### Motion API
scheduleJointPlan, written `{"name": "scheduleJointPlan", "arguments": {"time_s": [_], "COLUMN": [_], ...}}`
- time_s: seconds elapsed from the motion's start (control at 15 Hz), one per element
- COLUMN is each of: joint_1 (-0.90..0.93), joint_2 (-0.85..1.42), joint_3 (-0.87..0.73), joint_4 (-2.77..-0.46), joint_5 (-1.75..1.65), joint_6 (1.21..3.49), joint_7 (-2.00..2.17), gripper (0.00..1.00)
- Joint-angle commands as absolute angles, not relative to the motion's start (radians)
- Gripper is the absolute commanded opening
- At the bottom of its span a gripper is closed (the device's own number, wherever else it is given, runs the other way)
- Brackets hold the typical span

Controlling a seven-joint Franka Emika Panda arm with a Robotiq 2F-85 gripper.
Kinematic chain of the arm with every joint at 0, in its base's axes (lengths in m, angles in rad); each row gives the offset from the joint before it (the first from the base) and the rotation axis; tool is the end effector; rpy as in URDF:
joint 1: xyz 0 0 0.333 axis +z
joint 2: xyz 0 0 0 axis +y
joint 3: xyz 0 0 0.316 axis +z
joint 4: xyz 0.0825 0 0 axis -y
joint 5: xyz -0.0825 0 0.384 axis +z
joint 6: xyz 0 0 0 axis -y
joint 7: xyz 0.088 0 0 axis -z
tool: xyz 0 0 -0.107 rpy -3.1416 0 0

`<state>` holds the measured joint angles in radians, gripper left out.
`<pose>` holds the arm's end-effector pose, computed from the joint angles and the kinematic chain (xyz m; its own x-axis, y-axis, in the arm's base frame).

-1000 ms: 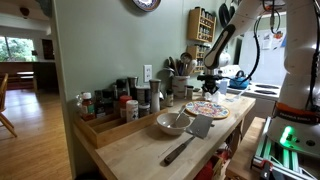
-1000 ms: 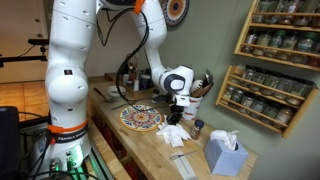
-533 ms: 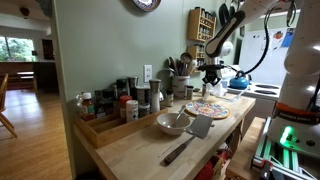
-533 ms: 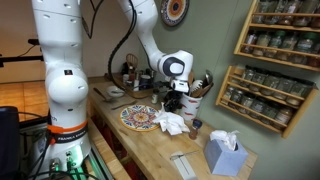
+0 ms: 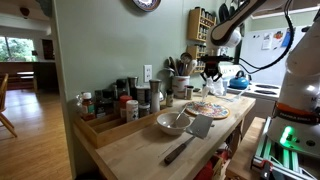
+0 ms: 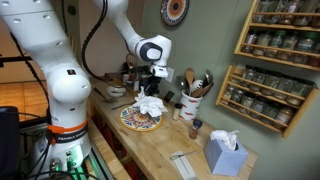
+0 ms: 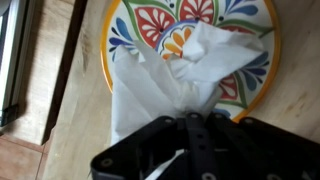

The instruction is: Pick up all the white tissue and put it on the plate

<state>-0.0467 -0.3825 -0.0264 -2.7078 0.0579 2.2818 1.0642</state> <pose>0.3773 -0.0256 0.3433 0.3852 -0.9204 -0.0672 -0.9220 -0.3869 0.0139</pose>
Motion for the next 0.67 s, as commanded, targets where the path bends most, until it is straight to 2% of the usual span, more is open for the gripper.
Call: {"name": "scheduleJointPlan", "arguments": {"time_s": [0.0,0.07,0.6], "joint_1": [-0.015,-0.015,-0.019], "joint_2": [-0.488,-0.437,-0.256], "joint_3": [0.015,0.032,0.078], "joint_4": [-2.811,-2.752,-2.754], "joint_5": [0.148,0.15,0.13], "joint_6": [2.26,2.26,2.458], "joint_7": [0.991,0.988,0.898], "gripper": [0.01,0.01,0.01]}}
